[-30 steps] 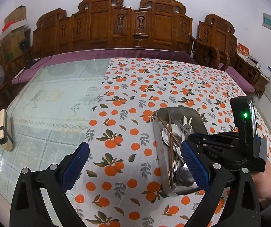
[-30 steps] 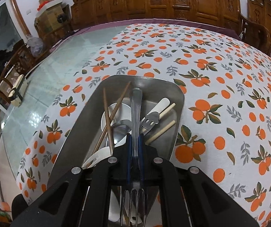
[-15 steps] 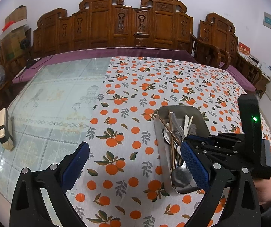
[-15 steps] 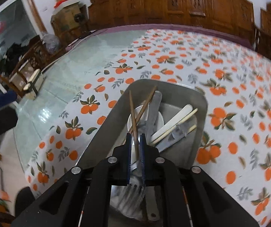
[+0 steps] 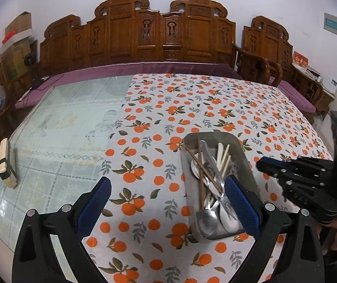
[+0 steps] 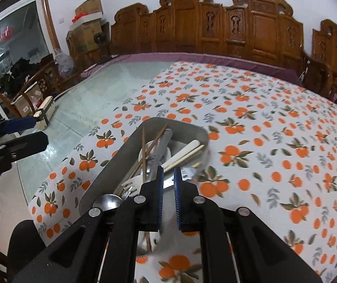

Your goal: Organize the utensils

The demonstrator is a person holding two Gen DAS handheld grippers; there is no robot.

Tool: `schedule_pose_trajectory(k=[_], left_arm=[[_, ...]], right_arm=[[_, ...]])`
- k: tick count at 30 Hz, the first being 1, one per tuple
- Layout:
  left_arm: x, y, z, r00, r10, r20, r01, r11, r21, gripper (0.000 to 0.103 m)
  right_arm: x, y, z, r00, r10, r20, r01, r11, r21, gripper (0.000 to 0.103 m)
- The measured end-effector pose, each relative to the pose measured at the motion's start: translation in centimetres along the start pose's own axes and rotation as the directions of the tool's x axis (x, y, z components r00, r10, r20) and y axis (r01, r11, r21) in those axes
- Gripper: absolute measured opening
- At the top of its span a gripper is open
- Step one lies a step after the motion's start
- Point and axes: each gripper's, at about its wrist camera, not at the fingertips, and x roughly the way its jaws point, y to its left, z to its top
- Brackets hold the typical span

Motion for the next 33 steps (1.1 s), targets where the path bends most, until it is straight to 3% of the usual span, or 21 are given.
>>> schedule_pose_trajectory(k=[6,8,12,14,17,33], left_arm=[[-1.2,-2.1,-0.3,1.0,-0.014,0.019,0.014,1.0,-0.004,0.095],[-1.8,-3.0,-0.5,0.999,-0.01,0.032,0.01,1.0,0.001,0.095],[-2.9,-4.8,-0.8,0.999,0.001,0.034,-0.001,1.0,0.019,0.095],[-3.5,-5.5,-1.0,0.999,-0.006,0.032,0.005,1.0,0.023,0.095],[-4.7,-6.8,-1.4,0.999,-0.007,0.045,0.005,0.999,0.036,0.095],[-11.4,-10.9,-5.1,0.992,-0.034,0.124,0.03,0.999,0.035,0.095]], right_arm=[[-4.6,-1.1,-1.4,0.997,-0.031,0.071,0.031,0.999,0.008,0.044],[-6.2,-1.5,-1.9,0.994,-0.043,0.096,0.042,0.999,0.014,0.064],[-9.0,-2.0,-3.1,0.989,-0.083,0.123,0.08,0.996,0.025,0.077],[-10.6,-2.2,-3.8,0.983,-0.108,0.146,0.105,0.994,0.033,0.092],[-12.8,-2.5,-4.7,0.976,-0.138,0.17,0.133,0.99,0.045,0.1],[-22.3,-2.8,-9.7,0.935,-0.265,0.236,0.232,0.96,0.159,0.1]])
